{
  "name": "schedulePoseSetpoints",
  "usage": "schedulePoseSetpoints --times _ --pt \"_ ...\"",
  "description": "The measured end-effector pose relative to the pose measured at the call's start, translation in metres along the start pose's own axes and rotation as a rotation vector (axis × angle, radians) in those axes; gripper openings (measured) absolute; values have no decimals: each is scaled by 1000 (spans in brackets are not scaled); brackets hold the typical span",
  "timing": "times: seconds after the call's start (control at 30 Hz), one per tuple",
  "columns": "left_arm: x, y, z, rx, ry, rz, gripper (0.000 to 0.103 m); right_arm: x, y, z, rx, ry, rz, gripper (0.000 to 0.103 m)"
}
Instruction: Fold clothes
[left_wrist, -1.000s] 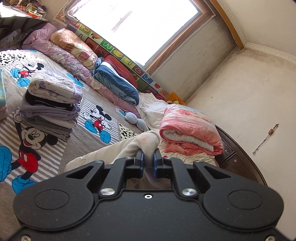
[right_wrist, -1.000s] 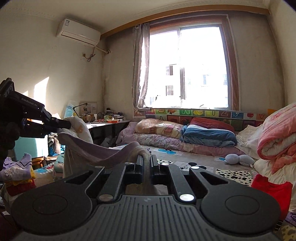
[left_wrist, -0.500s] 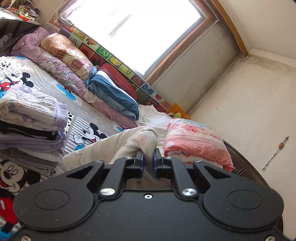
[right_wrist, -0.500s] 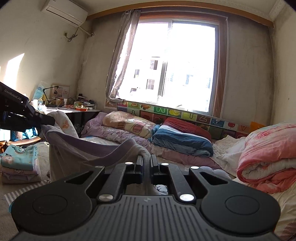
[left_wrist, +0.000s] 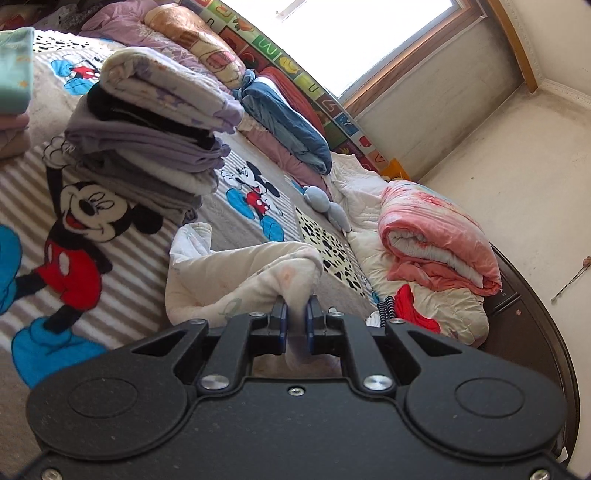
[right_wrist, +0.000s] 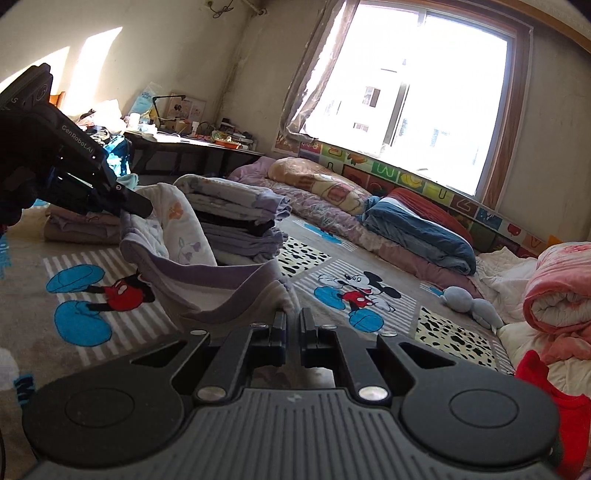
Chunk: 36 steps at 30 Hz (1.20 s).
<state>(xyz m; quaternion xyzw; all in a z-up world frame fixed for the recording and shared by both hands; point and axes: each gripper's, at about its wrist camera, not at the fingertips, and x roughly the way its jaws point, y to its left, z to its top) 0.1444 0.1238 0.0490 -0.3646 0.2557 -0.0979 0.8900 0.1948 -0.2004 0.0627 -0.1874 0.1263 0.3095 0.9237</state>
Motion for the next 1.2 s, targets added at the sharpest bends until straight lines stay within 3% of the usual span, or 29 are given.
schedulePoseSetpoints --times 0.3,0.73,0.97,1.0,1.07,1.13,1.2 --pt "-39 27 -64 -54 0 42 7 -48 95 -57 -64 65 82 8" --pt "-70 56 -132 -72 22 119 7 -92 137 -103 -18 127 94 9" --pt "-73 77 -140 -129 83 163 8 -87 152 -122 31 254 120 10" --pt "-74 78 -140 -139 81 164 9 -88 150 -123 64 256 131 10" --pt "-78 79 -140 -150 71 165 22 -91 146 -124 131 259 152 11" --pt "-82 78 -140 -150 55 167 42 -97 143 -125 179 252 162 15" --pt "-84 75 -140 -139 42 167 46 -107 133 -123 270 223 166 20"
